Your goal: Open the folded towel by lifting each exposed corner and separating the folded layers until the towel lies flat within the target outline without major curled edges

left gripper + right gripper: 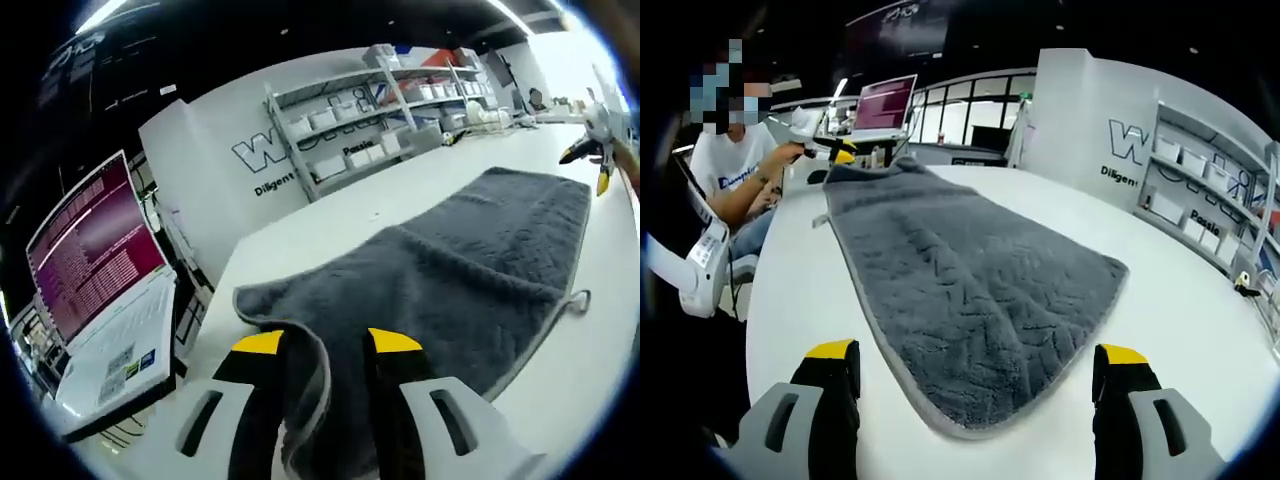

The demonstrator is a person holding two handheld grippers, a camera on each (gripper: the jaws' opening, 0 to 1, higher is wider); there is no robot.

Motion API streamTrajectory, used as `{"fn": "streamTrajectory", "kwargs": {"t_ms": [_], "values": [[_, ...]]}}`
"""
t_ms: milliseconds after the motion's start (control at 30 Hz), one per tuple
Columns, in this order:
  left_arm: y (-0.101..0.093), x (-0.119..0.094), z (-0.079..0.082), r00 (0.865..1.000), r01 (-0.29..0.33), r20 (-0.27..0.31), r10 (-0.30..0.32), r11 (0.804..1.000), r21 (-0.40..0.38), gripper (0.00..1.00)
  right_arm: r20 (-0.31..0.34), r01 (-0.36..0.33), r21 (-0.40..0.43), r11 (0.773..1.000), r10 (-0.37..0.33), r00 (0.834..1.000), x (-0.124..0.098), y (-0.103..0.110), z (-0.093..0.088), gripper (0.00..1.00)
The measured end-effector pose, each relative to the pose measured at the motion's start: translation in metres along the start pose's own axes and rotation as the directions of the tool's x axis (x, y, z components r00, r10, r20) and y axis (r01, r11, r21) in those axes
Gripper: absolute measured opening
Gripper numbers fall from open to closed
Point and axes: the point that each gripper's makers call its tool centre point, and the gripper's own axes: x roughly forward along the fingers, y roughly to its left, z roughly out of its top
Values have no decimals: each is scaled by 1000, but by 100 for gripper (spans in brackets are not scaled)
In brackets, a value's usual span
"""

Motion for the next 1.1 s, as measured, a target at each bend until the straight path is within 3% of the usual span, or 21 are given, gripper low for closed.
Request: {"fn": "streamTrajectory", "kwargs": {"t_ms": [167,233,300,500,567,767,833,1100], "values": [[9,1,-33,998,-4,-63,3,1000,-9,18,-2,0,11,1000,1,1000,2,-3,-3,99],[14,2,-44,996,-1,-90,5,999,43,5,-11,-2,13,1000,2,1000,4,-3,-5,99],[26,2,-50,992,-69,-99,77,994,83,3,-17,-4,9,1000,4,1000,4,-2,-6,98],[26,3,-59,992,-45,-113,51,997,58,3,-13,-2,14,1000,2,1000,3,-4,-6,98],[37,0,-62,985,-102,-128,114,990,92,3,-17,0,15,1000,0,1000,3,-4,-7,98],[48,-3,-76,973,-148,-163,163,984,97,3,-16,-1,16,1000,1,1000,4,-3,-7,98],[58,-6,-83,960,-192,-186,211,975,115,3,-18,-1,16,1000,2,1000,4,-2,-7,98],[80,-9,-110,925,-249,-262,276,960,131,3,-23,1,15,1000,0,1000,4,-1,-7,98]]}}
